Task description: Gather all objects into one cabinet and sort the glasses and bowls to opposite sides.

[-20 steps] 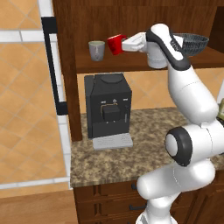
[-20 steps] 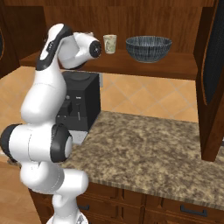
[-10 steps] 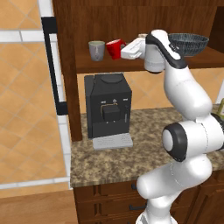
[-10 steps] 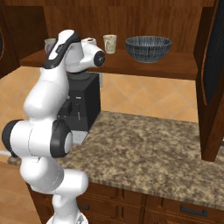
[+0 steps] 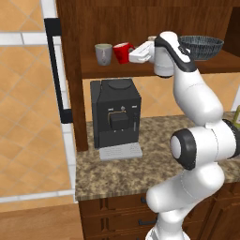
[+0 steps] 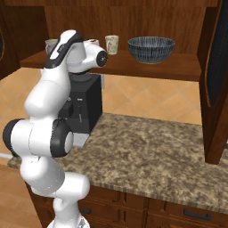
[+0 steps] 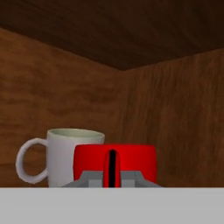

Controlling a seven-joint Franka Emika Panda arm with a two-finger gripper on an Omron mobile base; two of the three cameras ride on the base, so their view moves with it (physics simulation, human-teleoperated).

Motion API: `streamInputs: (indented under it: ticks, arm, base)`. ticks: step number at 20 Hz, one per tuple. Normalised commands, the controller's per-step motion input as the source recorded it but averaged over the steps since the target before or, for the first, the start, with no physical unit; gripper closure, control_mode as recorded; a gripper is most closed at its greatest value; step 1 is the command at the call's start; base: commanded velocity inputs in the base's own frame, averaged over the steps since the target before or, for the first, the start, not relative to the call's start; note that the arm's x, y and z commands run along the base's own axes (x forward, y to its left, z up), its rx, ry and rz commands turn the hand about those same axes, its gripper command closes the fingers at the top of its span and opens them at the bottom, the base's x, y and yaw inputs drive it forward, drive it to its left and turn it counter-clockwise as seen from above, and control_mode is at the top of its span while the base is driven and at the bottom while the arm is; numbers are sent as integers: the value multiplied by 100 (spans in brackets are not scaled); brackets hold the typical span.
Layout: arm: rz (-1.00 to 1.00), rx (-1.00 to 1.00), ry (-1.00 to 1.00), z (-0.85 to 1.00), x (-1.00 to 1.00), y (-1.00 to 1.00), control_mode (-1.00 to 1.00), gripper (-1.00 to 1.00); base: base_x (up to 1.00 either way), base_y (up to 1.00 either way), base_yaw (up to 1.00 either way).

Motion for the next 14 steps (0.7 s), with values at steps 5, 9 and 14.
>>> streamInputs:
  ticks: [5, 9, 14]
  arm:
    - [0, 0, 1, -22, 0, -3, -100, 100]
    - [0, 0, 0, -4, 2, -5, -100, 100]
    - [0, 0, 0, 1, 18, 0, -100, 100]
  base:
    - [0, 0, 0]
    - [0, 0, 0]
    - [0, 0, 0]
